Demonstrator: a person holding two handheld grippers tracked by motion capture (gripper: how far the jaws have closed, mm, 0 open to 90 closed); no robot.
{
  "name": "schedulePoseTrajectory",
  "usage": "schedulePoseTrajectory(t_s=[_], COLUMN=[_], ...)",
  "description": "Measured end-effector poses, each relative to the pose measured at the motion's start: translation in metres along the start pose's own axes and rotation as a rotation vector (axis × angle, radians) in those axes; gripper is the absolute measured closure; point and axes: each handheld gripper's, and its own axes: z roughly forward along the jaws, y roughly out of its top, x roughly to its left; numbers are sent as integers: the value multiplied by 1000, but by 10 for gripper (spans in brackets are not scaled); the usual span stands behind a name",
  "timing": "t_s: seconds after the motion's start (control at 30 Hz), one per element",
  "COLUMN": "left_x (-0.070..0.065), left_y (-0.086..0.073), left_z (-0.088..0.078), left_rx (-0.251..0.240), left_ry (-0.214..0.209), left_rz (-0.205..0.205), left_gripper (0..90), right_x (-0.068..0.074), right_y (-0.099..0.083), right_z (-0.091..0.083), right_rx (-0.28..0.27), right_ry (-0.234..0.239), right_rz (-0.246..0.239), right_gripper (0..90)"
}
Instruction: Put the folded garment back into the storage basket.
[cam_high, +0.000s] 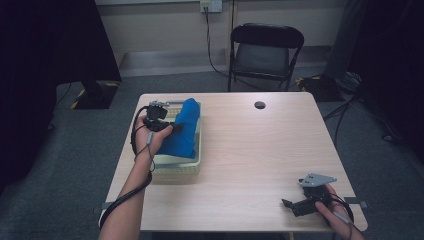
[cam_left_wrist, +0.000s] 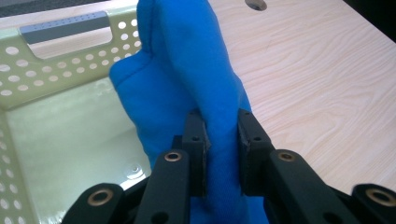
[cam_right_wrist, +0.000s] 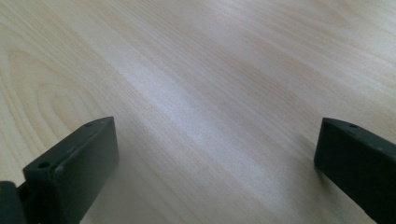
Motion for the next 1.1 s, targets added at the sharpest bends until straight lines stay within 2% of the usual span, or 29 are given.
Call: schedulePoseTrajectory(t_s=[0.27, 0.63, 0.77, 1.1], left_x=[3, 8, 10, 10], left_y=[-3, -8, -11, -14], left_z=[5, 13, 17, 29], left_rx=[8, 33, 44, 67], left_ry=[12, 53, 45, 48], left_rz=[-7, -19, -33, -33], left_gripper=[767, 766, 763, 763], right_x=[0, 0, 0, 0], right_y=[0, 0, 0, 0], right_z=[0, 0, 0, 0], right_rx=[0, 0, 0, 0], right_ry=[0, 0, 0, 0], right_rz=[0, 0, 0, 0], right_gripper=[0, 0, 0, 0])
